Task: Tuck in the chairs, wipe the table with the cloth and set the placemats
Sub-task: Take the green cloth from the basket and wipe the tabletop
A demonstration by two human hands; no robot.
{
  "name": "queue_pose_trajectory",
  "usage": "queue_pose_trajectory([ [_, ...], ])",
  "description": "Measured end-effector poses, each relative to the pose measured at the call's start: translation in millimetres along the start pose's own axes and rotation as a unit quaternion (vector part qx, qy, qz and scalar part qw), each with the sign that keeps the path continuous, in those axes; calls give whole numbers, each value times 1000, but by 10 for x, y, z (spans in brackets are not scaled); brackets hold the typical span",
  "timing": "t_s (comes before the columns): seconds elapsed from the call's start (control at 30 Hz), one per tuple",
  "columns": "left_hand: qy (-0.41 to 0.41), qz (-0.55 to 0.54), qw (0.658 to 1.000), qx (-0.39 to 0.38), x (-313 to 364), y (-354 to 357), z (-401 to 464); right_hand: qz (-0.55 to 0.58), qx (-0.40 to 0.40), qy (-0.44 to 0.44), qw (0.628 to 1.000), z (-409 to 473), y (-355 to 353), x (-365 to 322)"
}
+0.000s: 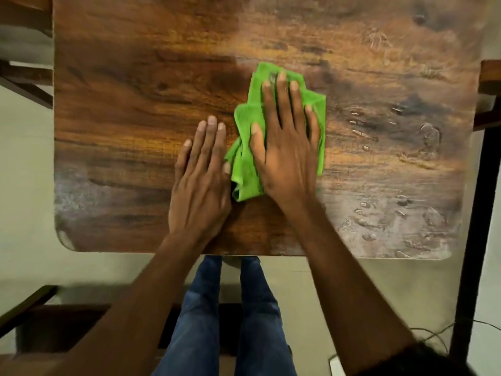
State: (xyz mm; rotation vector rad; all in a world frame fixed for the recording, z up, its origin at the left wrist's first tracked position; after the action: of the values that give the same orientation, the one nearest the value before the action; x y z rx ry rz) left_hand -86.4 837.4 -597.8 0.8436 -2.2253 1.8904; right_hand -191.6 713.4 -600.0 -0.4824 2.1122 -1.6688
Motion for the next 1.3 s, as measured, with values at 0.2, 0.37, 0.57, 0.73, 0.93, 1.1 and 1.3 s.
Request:
queue_pose_trajectory([
  [0.2, -14, 19, 1000, 5, 10, -7, 6, 5, -6, -136, 991, 934, -164, -284],
  [0.37, -33, 22, 999, -8, -16, -8, 7, 25, 2, -52, 998, 600, -150, 46],
  [0.57, -37, 4, 999, -21, 9, -2, 16, 26, -81, -20, 996, -901, 124, -35],
  [0.73, -34, 8, 999, -13, 16, -6, 14, 7, -96, -56, 994, -1457, 244, -31],
  [0.93, -36, 5, 999, -12, 20, 0, 14, 3, -88, 50, 995, -1309, 155, 596],
  [1.1, -34, 3, 999, -8, 44, -11, 13, 14, -49, 53, 997, -349, -36, 660],
  [1.3, -32, -3, 999, -2, 44, -25, 5, 9, -63, 38, 997, -756, 38, 631],
])
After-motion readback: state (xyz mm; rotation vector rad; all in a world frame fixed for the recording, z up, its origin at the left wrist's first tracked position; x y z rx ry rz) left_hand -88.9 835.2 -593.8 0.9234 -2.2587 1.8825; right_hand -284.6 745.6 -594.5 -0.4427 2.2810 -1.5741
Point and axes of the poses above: each hand's wrist, its own z-axis towards the middle knuckle, its own y-axis out of the palm, x = y × z, the point moved 5 cm from there along z, towards the middle knuckle, and after that the axes turned 10 degrees about -x, right-handed, at the moved point
